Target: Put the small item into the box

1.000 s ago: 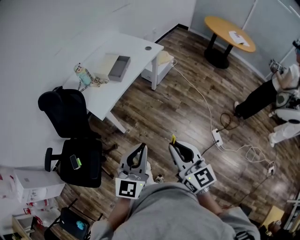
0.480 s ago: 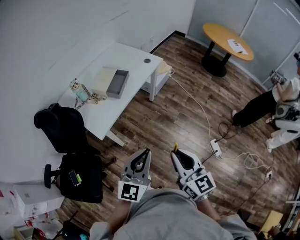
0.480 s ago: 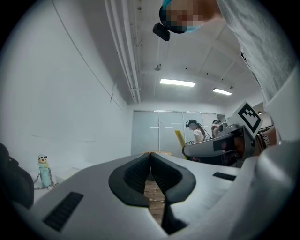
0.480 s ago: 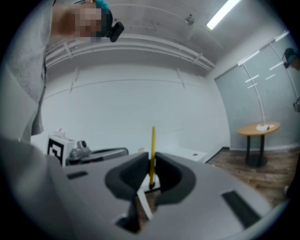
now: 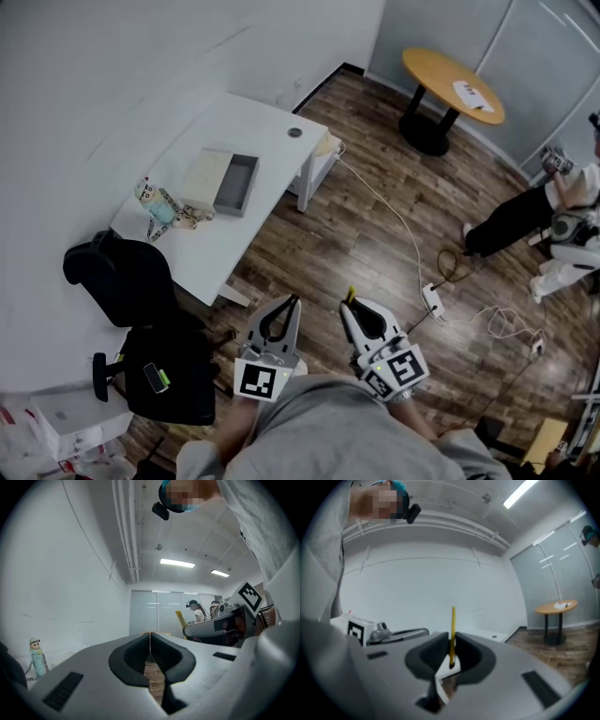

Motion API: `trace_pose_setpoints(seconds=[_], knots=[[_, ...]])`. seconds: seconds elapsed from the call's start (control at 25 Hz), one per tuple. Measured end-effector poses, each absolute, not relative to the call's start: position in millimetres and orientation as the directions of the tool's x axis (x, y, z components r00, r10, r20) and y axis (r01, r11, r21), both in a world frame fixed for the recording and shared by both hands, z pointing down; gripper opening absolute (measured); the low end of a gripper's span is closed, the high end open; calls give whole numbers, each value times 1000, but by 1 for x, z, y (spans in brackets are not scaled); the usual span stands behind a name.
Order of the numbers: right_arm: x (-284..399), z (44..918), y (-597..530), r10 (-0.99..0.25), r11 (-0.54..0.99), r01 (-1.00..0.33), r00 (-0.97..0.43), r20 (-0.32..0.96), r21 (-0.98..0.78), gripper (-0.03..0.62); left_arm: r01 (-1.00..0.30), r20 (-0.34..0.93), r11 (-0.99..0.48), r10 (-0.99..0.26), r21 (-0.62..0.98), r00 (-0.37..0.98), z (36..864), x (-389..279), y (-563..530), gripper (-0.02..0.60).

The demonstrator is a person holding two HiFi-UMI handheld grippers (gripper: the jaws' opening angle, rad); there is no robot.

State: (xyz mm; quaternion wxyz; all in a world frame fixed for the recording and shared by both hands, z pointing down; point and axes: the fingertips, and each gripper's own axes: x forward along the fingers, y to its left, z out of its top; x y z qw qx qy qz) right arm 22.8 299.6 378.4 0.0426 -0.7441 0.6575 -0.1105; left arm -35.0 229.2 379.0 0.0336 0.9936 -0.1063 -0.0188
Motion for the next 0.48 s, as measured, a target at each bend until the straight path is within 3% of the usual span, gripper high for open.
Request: trace_pose_setpoints(seconds=[0.48], knots=[[20, 388, 247, -987, -119, -970, 91, 135, -213, 66, -231, -37, -971, -234, 67, 972, 384, -42, 175, 37]])
